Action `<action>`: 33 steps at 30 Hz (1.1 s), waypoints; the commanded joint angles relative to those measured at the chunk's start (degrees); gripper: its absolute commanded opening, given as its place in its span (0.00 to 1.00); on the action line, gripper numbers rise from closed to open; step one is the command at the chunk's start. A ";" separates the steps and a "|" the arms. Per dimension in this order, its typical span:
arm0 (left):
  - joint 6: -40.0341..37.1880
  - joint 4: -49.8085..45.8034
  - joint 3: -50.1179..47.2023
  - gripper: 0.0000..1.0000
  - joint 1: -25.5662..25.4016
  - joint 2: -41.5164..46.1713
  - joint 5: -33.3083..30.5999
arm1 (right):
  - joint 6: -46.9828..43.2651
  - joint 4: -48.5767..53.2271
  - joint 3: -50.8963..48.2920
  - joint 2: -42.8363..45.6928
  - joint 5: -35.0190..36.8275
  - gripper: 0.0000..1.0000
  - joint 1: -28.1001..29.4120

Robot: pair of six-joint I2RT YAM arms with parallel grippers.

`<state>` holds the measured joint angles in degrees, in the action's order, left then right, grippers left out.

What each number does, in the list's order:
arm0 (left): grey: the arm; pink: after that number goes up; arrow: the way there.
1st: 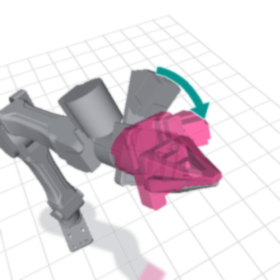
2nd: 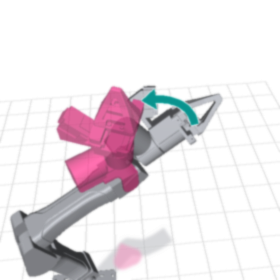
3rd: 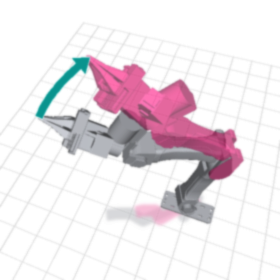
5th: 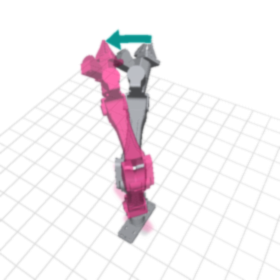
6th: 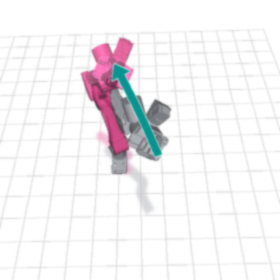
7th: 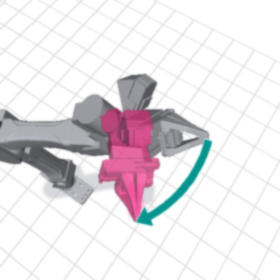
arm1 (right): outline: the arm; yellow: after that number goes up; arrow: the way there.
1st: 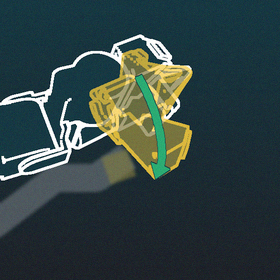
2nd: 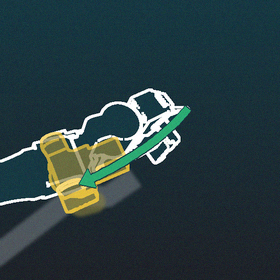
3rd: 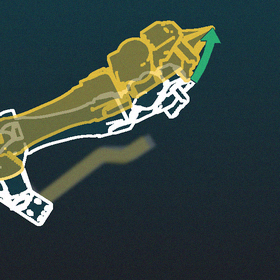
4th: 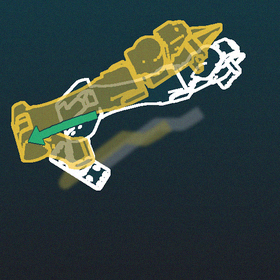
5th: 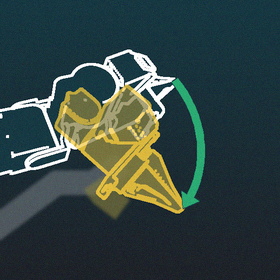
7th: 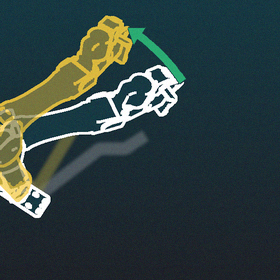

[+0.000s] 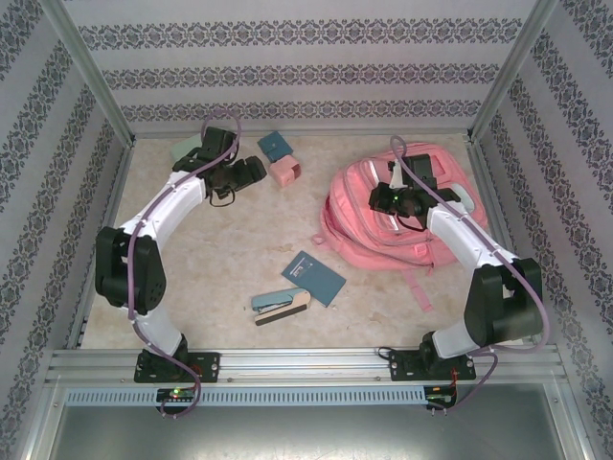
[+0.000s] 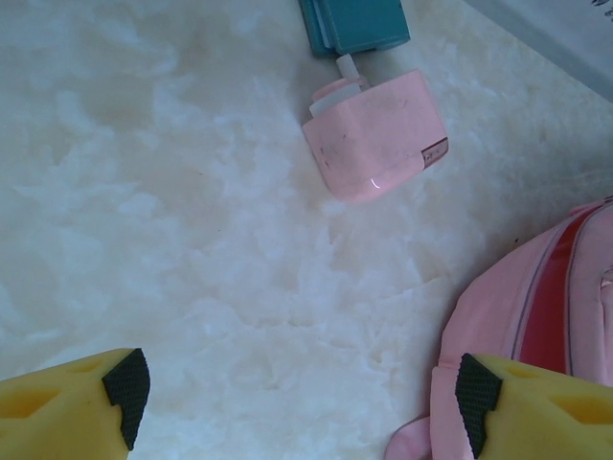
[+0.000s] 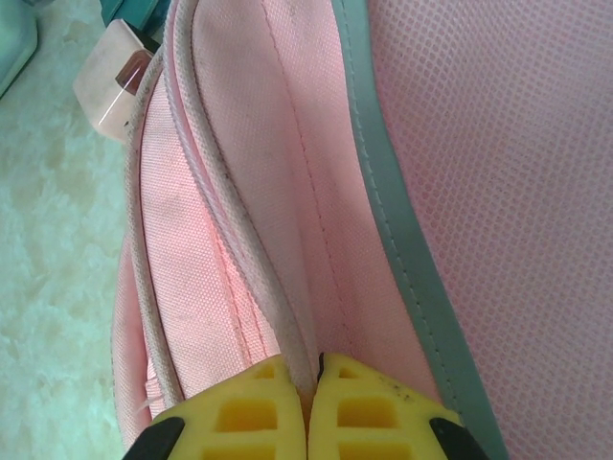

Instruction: Pack the student bag

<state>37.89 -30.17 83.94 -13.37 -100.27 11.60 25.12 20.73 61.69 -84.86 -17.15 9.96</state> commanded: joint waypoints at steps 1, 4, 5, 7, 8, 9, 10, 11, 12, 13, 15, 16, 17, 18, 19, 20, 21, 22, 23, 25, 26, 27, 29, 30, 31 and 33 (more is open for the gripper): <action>-0.14 1.51 1.28 0.77 0.27 -3.38 5.17 | 1.81 -0.24 0.25 2.29 1.06 0.00 0.68; -0.33 1.67 2.44 0.68 -0.48 -5.97 10.16 | 1.74 0.18 1.20 2.81 1.36 0.00 0.63; -1.16 1.26 2.61 0.65 -1.23 -6.29 10.52 | 1.62 0.52 1.73 2.73 1.48 0.00 0.66; -3.74 -0.26 2.67 0.61 -3.39 -6.35 10.77 | 1.22 1.32 2.86 2.39 1.75 0.00 0.68; -4.88 -0.91 2.39 0.57 -4.32 -6.10 11.16 | 1.17 1.62 3.28 2.18 1.69 0.00 0.66; -6.24 -1.50 1.92 0.52 -5.59 -5.87 11.68 | 1.07 1.72 3.69 2.07 1.68 0.00 0.62; -7.54 -2.17 1.33 0.47 -6.99 -5.51 12.26 | 1.11 1.69 4.04 1.98 1.73 0.00 0.61; -8.77 -2.83 0.86 0.43 -8.05 -5.35 12.86 | 1.07 1.68 4.27 1.83 1.68 0.00 0.68; -10.21 -3.85 0.36 0.38 -9.65 -5.29 13.25 | 1.15 1.68 4.61 1.65 1.68 0.00 0.68; -11.61 -5.19 0.10 0.33 -11.12 -5.35 13.41 | 1.07 1.62 4.91 1.38 1.69 0.00 0.66; -14.02 -7.79 -0.51 0.25 -14.13 -5.57 12.90 | 1.11 1.68 5.53 0.87 1.64 0.00 0.60; -14.50 -8.67 -1.04 0.20 -15.46 -5.68 12.64 | 1.07 1.68 5.79 0.61 1.58 0.00 0.66; -14.73 -9.00 -1.70 0.16 -16.70 -5.71 12.64 | 1.20 1.59 5.89 0.42 1.42 0.00 0.59; -14.90 -9.13 -2.58 0.15 -18.03 -5.70 12.66 | 1.23 1.42 5.98 0.31 1.33 0.00 0.68; -15.18 -9.38 -3.39 0.14 -19.32 -5.94 12.34 | 1.32 1.37 6.07 0.02 1.33 0.00 0.62; -15.51 -9.77 -3.83 0.11 -20.50 -6.20 11.77 | 1.33 1.41 6.07 0.00 1.31 0.00 0.61; -15.64 -9.98 -4.35 0.10 -21.87 -6.68 11.22 | 1.28 1.31 6.01 -0.21 1.25 0.00 0.68; -15.82 -9.91 -5.02 0.10 -23.23 -7.23 11.06 | 1.31 1.33 5.85 -0.21 1.41 0.00 0.67; -15.90 -9.89 -5.43 0.09 -24.53 -7.95 10.92 | 1.28 1.27 5.60 -0.24 1.54 0.00 0.68; -16.18 -10.10 -5.74 0.09 -27.33 -9.93 10.56 | 1.24 1.32 4.97 -0.48 1.98 0.00 0.68; -16.27 -10.25 -5.80 0.09 -28.21 -10.86 10.21 | 1.07 1.23 4.56 -0.48 2.23 0.00 0.75; -16.11 -10.29 -5.81 0.09 -29.18 -11.92 9.58 | 0.92 1.23 4.09 -0.57 2.66 0.00 0.77; -15.48 -10.29 -6.02 0.06 -29.88 -13.84 8.88 | 0.66 1.47 3.39 -0.62 3.32 0.00 0.85; -14.65 -10.03 -6.43 0.04 -29.92 -14.56 8.35 | 0.56 1.37 2.89 -0.52 3.46 0.01 0.85; -14.01 -9.91 -6.80 0.01 -29.80 -15.15 7.43 | 0.45 1.44 2.50 -0.44 3.67 0.05 0.85; -13.39 -10.30 -7.09 0.00 -29.55 -16.20 5.87 | 0.33 1.74 2.09 -0.17 4.02 0.18 0.85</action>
<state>24.01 -37.74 78.50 -43.29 -113.86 22.46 25.41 23.44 64.82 -85.38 -14.63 10.39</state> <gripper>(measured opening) 0.060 0.150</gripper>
